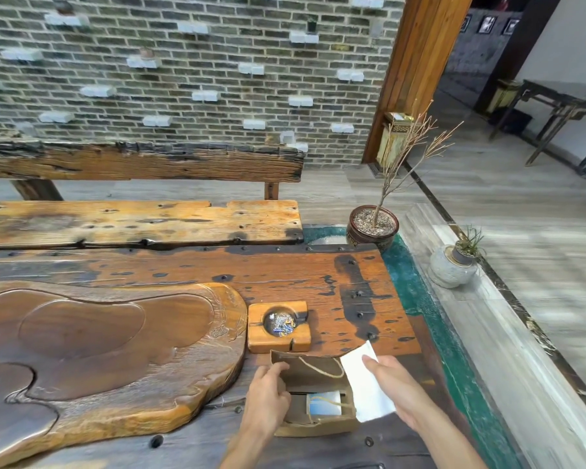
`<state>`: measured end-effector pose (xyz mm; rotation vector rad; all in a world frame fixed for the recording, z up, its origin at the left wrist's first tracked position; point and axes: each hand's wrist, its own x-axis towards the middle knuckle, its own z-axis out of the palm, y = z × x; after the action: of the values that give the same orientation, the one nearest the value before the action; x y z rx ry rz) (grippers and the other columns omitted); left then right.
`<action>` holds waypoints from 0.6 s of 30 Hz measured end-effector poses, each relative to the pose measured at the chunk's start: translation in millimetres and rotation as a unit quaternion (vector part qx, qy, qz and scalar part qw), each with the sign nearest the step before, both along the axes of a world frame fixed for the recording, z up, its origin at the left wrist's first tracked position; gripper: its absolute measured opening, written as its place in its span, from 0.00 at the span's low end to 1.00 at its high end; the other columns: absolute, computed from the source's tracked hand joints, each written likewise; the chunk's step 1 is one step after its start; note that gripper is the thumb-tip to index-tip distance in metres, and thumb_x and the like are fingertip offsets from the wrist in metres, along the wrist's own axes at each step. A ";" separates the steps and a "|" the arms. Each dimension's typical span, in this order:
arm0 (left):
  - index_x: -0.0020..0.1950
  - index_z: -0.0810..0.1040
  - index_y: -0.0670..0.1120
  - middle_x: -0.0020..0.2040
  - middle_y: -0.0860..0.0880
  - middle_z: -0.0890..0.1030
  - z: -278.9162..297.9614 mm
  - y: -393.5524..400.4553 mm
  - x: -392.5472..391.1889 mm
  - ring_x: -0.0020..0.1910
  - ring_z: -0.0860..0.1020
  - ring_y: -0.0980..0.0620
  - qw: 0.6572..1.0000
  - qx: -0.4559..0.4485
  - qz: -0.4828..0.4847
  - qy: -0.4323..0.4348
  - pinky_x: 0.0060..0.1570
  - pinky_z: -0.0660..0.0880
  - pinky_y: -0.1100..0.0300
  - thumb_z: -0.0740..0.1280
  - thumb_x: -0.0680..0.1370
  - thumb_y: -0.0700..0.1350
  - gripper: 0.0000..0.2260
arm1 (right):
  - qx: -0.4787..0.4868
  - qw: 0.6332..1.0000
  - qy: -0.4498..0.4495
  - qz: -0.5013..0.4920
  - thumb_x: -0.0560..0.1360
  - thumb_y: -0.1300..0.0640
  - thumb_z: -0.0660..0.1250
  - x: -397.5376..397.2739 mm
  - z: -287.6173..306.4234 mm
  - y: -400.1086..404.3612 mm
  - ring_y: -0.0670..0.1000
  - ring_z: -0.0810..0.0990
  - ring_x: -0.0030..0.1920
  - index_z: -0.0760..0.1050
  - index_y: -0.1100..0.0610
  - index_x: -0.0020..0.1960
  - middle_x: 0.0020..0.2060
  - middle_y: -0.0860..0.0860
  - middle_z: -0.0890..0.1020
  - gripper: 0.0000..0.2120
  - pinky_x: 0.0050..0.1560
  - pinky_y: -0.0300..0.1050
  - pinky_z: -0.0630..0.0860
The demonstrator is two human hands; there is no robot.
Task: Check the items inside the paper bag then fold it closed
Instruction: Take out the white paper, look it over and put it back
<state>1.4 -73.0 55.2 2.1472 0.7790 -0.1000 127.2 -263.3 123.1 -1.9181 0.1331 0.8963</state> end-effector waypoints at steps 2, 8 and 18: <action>0.70 0.72 0.51 0.55 0.52 0.71 -1.1 2.7 -1.5 0.53 0.76 0.50 1.000 -0.020 0.006 0.006 0.59 0.71 0.62 0.64 0.70 0.35 0.28 | -0.014 1.000 0.012 0.002 0.82 0.47 0.59 0.2 -5.0 3.5 0.55 0.69 0.71 0.65 0.60 0.73 0.71 0.55 0.71 0.25 0.68 0.50 0.67; 0.76 0.64 0.52 0.76 0.47 0.64 5.1 8.9 -4.6 0.76 0.62 0.50 0.998 -0.065 0.012 0.005 0.74 0.60 0.60 0.63 0.71 0.33 0.35 | 0.002 0.997 0.080 -0.023 0.83 0.57 0.59 -3.4 -10.9 16.8 0.54 0.78 0.37 0.69 0.64 0.53 0.41 0.59 0.79 0.09 0.31 0.45 0.73; 0.77 0.61 0.52 0.79 0.52 0.59 6.9 15.3 -7.9 0.78 0.56 0.56 0.995 -0.095 -0.001 -0.033 0.75 0.53 0.65 0.61 0.70 0.29 0.37 | -0.018 0.986 0.165 -0.015 0.82 0.60 0.60 2.2 -65.1 47.0 0.60 0.83 0.48 0.70 0.64 0.58 0.54 0.64 0.81 0.08 0.42 0.52 0.81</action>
<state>-6.6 -57.6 62.1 1.9607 0.7013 -0.1007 129.4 -216.2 58.0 -1.7824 0.3764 1.1919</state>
